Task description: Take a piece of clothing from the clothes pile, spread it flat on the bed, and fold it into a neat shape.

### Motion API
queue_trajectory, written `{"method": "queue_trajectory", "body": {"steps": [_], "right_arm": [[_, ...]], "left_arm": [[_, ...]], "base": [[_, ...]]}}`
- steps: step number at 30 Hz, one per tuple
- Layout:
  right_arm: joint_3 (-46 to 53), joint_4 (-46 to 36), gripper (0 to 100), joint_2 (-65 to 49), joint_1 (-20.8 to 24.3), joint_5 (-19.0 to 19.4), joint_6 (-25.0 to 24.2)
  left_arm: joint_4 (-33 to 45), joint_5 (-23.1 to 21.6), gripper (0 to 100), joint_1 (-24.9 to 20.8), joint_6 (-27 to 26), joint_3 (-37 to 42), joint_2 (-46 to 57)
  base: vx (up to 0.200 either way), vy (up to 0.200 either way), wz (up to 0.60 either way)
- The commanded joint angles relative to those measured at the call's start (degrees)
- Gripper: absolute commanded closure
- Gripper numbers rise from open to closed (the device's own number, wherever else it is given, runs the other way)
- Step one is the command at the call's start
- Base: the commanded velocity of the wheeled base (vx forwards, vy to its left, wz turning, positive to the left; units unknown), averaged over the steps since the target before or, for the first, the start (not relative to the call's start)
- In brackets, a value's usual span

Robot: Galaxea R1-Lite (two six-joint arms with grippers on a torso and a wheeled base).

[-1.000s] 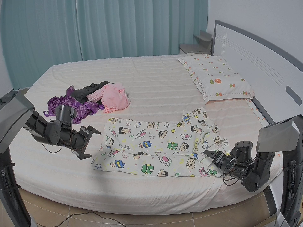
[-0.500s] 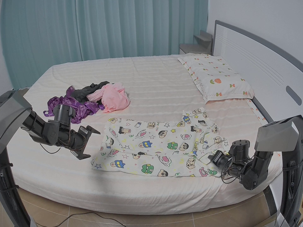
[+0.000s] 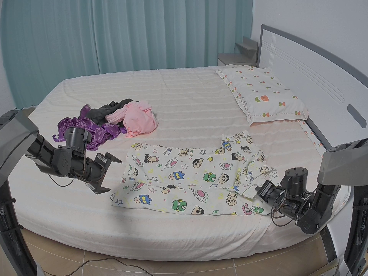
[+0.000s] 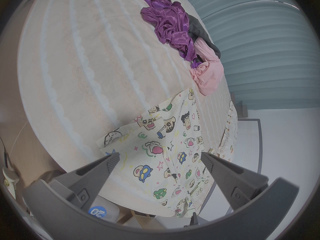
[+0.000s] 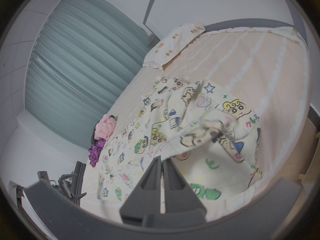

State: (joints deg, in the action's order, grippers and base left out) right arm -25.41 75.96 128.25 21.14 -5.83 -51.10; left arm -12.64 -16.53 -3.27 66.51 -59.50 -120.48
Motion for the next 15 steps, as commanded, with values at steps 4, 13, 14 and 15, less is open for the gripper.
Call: {"method": "queue_trajectory", "body": {"steps": [4,13,14,15], "right_arm": [[0.44,-4.33,100,-5.20,4.61,-3.84,0.30],[0.71,-7.23,100,-5.81,7.16,-5.77,1.01],[0.80,-7.32,100,-5.90,7.43,-6.04,1.01],[0.88,-7.40,100,-5.81,7.95,-6.57,1.09]], "left_arm": [[-0.01,0.01,0,0.02,0.02,0.09,-0.11],[-0.01,0.09,0,0.02,0.02,0.09,-0.11],[-0.01,0.01,0,0.02,-0.07,0.09,-0.11],[-0.01,0.01,0,0.02,-0.07,0.09,-0.11]], "base": [[0.000,0.000,0.00],[0.000,0.000,0.00],[0.000,0.000,0.00],[0.000,0.000,0.00]]}}
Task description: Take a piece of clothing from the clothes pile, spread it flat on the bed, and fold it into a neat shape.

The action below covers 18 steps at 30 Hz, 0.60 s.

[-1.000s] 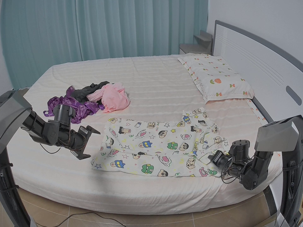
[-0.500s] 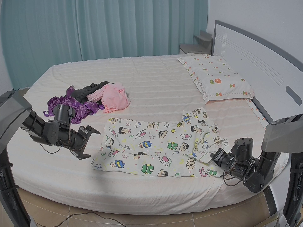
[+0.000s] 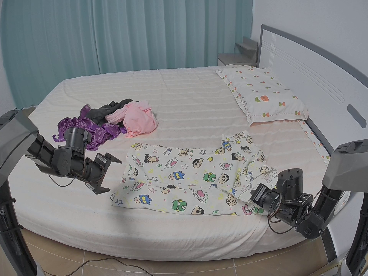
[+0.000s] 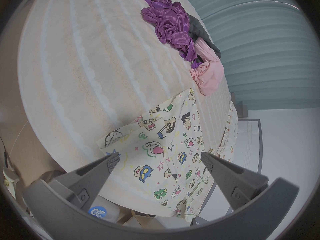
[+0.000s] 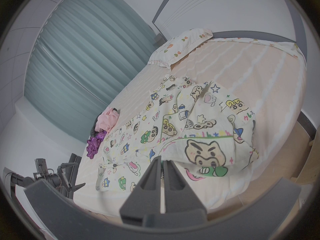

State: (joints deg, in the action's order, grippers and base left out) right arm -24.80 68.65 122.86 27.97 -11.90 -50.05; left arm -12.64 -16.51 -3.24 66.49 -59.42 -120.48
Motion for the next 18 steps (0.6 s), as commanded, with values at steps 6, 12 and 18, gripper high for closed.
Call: {"method": "queue_trajectory", "body": {"steps": [6,12,18], "right_arm": [[0.10,-0.62,100,1.07,1.48,-0.93,0.40],[1.07,-0.62,0,2.21,1.92,-0.67,0.75],[3.44,-0.09,0,1.60,1.92,-0.58,2.68]], "left_arm": [[-0.01,0.07,0,-0.01,-0.04,0.00,-0.11],[-0.01,0.07,0,-0.01,-0.13,-0.09,-0.28],[-0.01,0.07,0,-0.01,-0.13,0.00,-0.37]], "base": [[0.000,0.000,0.00],[0.000,0.000,0.00],[0.000,0.000,0.00]]}}
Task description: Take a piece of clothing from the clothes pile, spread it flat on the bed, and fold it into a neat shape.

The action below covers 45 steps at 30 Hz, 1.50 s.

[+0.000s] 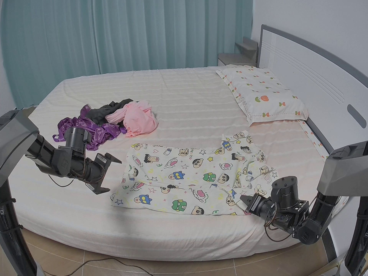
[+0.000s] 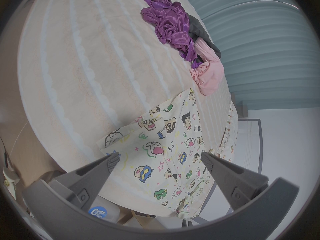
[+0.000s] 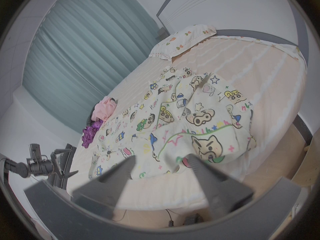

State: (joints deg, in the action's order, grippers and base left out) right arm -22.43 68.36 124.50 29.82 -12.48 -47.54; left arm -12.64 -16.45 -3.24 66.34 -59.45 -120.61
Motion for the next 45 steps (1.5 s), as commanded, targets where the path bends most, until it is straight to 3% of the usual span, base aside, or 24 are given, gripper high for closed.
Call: {"method": "queue_trajectory", "body": {"steps": [1,10,19,42,43,45], "right_arm": [[1.69,0.28,0,-0.14,0.06,0.00,0.26],[2.74,0.45,0,1.01,-2.04,0.18,-0.36],[5.38,0.54,0,0.92,-8.37,2.11,1.05],[4.76,10.47,0,6.81,-10.66,5.80,0.96],[4.68,10.56,100,6.81,-10.83,5.80,0.96],[4.76,10.65,100,6.72,-10.83,5.80,0.96]], "left_arm": [[-0.01,0.01,0,-0.01,0.02,0.04,-0.32],[-0.01,0.10,0,-0.01,-0.07,0.04,-0.50],[-0.01,0.10,0,-0.01,-0.25,0.04,-0.50],[-0.01,0.10,0,-0.01,-0.25,0.04,-1.03],[-0.01,0.10,0,0.08,-0.25,0.04,-1.03],[-0.01,0.10,0,-0.01,-0.25,-0.05,-1.03]], "base": [[0.000,0.000,0.00],[0.000,0.000,0.00],[0.000,0.000,0.00],[0.000,0.000,0.00],[0.000,0.000,0.00],[0.000,0.000,0.00]]}}
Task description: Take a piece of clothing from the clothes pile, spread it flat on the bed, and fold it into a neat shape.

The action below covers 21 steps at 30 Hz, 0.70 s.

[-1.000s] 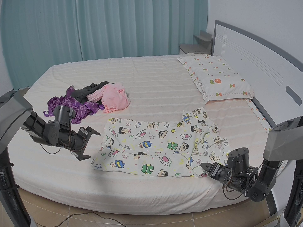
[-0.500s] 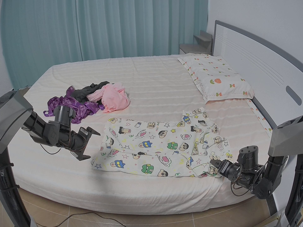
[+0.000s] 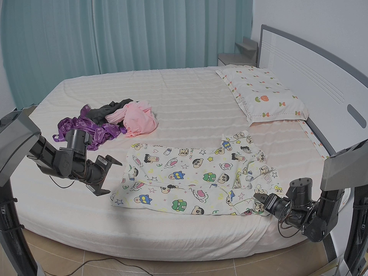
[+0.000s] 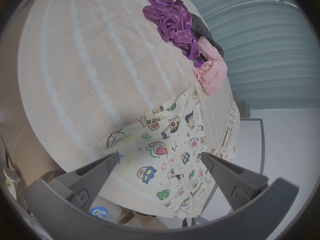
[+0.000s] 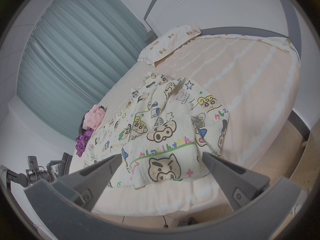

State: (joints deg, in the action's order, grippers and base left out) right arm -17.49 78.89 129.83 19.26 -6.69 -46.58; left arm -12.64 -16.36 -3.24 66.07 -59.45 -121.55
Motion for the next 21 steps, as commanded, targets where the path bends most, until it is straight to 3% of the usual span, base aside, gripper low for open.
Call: {"method": "queue_trajectory", "body": {"steps": [1,13,21], "right_arm": [[0.09,0.22,100,1.13,-0.28,0.01,0.00],[3.69,2.50,100,-1.25,-0.28,-0.60,0.26],[6.95,3.91,100,-1.60,-2.39,-0.51,3.25]], "left_arm": [[-0.01,0.01,0,0.08,0.02,-0.05,-0.09],[-0.01,0.10,0,-0.01,0.02,0.04,-0.09],[-0.01,0.10,0,-0.10,0.02,0.04,-0.09]], "base": [[0.000,0.000,0.00],[0.000,0.000,0.00],[0.000,0.000,0.00]]}}
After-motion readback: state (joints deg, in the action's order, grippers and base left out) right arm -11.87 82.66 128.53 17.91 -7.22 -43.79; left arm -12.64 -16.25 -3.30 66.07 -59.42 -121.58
